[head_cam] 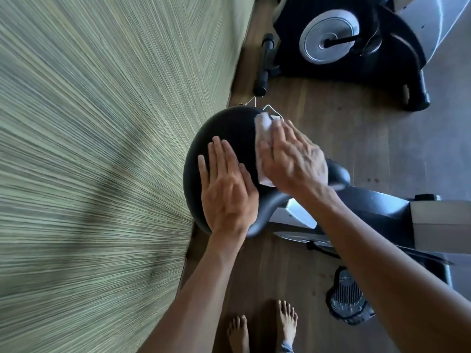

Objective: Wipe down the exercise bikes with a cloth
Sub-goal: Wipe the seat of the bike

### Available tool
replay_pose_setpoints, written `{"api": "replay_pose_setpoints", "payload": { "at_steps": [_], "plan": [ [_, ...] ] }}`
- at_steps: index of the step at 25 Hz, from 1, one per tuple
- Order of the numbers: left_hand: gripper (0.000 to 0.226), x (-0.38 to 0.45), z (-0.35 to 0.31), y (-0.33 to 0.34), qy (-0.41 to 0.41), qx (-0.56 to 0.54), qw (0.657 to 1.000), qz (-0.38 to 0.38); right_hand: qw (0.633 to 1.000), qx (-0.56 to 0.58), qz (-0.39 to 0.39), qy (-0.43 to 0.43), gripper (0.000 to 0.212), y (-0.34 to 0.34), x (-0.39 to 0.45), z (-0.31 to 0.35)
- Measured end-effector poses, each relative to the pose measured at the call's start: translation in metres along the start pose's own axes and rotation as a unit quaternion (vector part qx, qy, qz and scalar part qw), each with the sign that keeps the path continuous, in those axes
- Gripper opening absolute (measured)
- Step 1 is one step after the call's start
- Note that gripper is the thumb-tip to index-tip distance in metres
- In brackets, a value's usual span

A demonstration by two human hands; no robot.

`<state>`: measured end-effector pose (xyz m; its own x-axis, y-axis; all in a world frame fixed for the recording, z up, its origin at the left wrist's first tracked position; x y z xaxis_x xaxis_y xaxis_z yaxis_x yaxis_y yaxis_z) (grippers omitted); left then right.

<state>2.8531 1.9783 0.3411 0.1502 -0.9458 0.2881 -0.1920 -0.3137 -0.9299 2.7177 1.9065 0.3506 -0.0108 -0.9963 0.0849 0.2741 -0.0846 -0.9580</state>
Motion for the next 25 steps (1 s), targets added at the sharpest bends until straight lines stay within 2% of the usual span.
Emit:
{"api": "replay_pose_setpoints", "payload": {
  "at_steps": [3, 4, 5, 6, 8, 9, 10, 11, 13, 15, 16, 17, 19, 21, 22, 23, 25],
  "plan": [
    [0.057, -0.001, 0.01, -0.004, -0.029, -0.022, 0.999, -0.021, 0.972, 0.003, 0.007, -0.236, 0.062, -0.003, -0.035, 0.017],
    [0.057, -0.002, 0.007, -0.004, -0.023, -0.016, 1.0, -0.014, 0.964, -0.011, 0.014, -0.267, 0.062, -0.007, -0.046, 0.004],
    [0.057, -0.001, 0.003, -0.003, -0.016, -0.006, 1.0, -0.006, 0.968, -0.021, 0.016, -0.251, 0.063, -0.011, -0.047, -0.011],
    [0.058, -0.001, 0.001, -0.002, -0.013, 0.004, 1.0, 0.001, 0.981, -0.017, 0.024, -0.192, 0.064, -0.011, -0.039, -0.024],
    [0.059, 0.0, 0.0, 0.001, -0.015, 0.009, 1.0, 0.009, 0.998, 0.009, 0.063, -0.029, 0.063, 0.006, -0.006, -0.03],
    [0.059, 0.0, 0.001, 0.001, -0.017, 0.004, 1.0, 0.006, 0.996, 0.033, 0.078, 0.014, 0.063, 0.017, 0.013, -0.019],
    [0.059, 0.0, 0.002, -0.001, -0.022, -0.008, 1.0, -0.003, 0.994, 0.044, 0.098, 0.014, 0.063, 0.025, 0.027, 0.002],
    [0.059, -0.001, 0.004, -0.003, -0.032, -0.028, 0.999, -0.017, 0.994, 0.046, 0.097, -0.025, 0.064, 0.028, 0.034, 0.027],
    [0.057, -0.005, 0.012, -0.01, -0.053, -0.078, 0.994, -0.063, 0.979, 0.05, 0.101, -0.168, 0.067, 0.025, 0.026, 0.056],
    [0.053, -0.009, 0.017, -0.018, -0.057, -0.097, 0.987, -0.111, 0.952, 0.033, 0.107, -0.284, 0.068, 0.015, -0.007, 0.041],
    [0.051, -0.01, 0.017, -0.019, -0.056, -0.091, 0.987, -0.123, 0.946, 0.018, 0.1, -0.309, 0.067, 0.008, -0.021, 0.022],
    [0.051, -0.011, 0.017, -0.019, -0.054, -0.083, 0.987, -0.125, 0.948, 0.005, 0.088, -0.307, 0.065, 0.002, -0.028, 0.003],
    [0.051, -0.009, 0.015, -0.017, -0.053, -0.073, 0.99, -0.113, 0.97, 0.01, 0.084, -0.229, 0.062, -0.002, -0.015, -0.016],
    [0.051, -0.008, 0.016, -0.015, -0.055, -0.071, 0.991, -0.101, 0.986, 0.025, 0.081, -0.146, 0.06, 0.009, 0.004, -0.007],
    [0.052, -0.008, 0.016, -0.013, -0.054, -0.071, 0.992, -0.094, 0.987, 0.026, 0.063, -0.143, 0.06, 0.009, 0.004, 0.004],
    [0.053, -0.008, 0.016, -0.012, -0.05, -0.065, 0.993, -0.084, 0.985, 0.031, 0.024, -0.168, 0.06, 0.003, -0.003, 0.015],
    [0.059, -0.009, 0.016, -0.008, -0.049, -0.049, 0.996, -0.055, 0.955, 0.04, -0.036, -0.292, 0.059, -0.006, -0.034, 0.021]
  ]
}}
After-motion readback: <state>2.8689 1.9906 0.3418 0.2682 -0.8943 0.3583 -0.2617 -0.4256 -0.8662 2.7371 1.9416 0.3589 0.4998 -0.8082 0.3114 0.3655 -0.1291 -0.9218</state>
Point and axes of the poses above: each hand's wrist, its own x-axis towards the middle knuckle, its own y-axis out of the palm, z = x × y, the point moved 10 cm from there along x, towards the middle knuckle, and after that the axes turned 6 degrees about y, right-handed, at the moved point
